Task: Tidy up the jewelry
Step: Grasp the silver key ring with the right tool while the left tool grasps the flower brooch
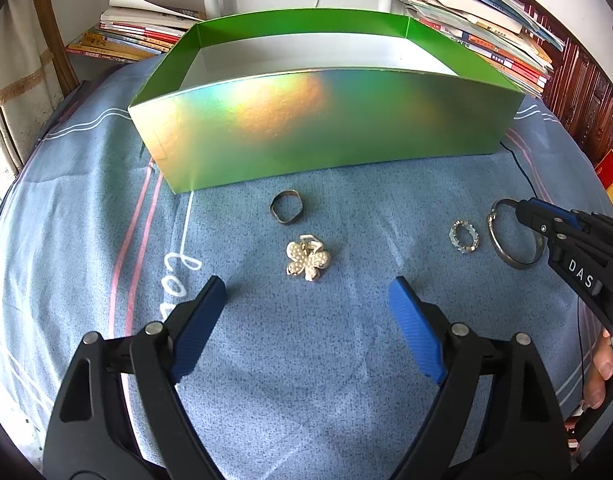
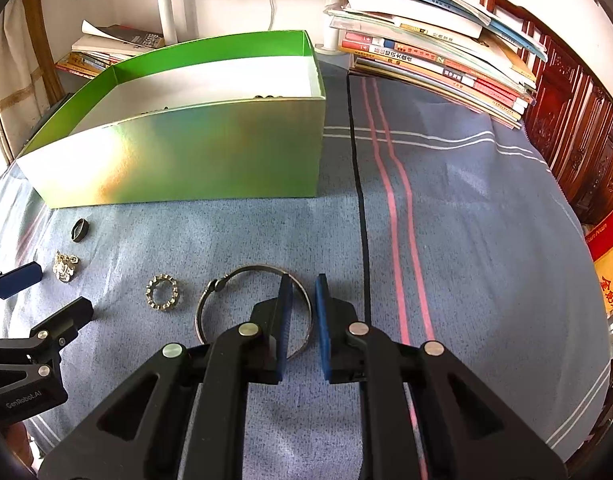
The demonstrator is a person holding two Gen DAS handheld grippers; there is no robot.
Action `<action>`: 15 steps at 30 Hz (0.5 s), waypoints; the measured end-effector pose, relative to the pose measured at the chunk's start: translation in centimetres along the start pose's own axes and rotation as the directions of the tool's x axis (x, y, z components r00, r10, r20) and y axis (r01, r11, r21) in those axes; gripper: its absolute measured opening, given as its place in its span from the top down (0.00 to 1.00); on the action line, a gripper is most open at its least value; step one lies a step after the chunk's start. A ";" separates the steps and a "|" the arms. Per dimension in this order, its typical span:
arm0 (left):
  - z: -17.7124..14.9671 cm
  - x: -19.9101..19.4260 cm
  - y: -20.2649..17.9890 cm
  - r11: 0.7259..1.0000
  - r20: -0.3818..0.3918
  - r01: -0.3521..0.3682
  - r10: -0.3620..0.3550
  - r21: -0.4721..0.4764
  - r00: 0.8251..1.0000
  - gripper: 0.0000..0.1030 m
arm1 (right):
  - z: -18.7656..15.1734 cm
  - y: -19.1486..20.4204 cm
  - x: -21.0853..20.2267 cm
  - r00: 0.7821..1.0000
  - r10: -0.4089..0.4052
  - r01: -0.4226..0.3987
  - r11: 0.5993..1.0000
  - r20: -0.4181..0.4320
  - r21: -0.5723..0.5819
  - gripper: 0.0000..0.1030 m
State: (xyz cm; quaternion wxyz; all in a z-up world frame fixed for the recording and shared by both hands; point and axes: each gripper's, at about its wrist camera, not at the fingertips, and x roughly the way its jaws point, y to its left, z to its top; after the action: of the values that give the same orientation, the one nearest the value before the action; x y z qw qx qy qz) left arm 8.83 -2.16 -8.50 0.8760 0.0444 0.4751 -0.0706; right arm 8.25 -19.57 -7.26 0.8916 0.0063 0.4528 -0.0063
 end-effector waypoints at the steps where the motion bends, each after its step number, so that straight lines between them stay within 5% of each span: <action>1: 0.0 0.0 0.0 1.000 0.001 0.000 0.000 0.001 1.000 0.19 | 0.0 0.0 0.0 1.000 0.001 -0.001 1.000 0.000 0.000 0.86; 15: 0.8 0.4 -0.2 1.000 0.010 0.028 -0.028 0.006 1.000 0.18 | -0.1 0.2 -0.1 1.000 -0.017 0.017 1.000 0.010 0.015 0.86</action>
State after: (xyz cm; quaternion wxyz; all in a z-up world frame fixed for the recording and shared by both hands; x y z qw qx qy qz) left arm 9.66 -2.46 -8.35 0.8773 0.0398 0.4708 -0.0842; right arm 8.12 -19.38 -7.26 0.8938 0.0090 0.4481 -0.0174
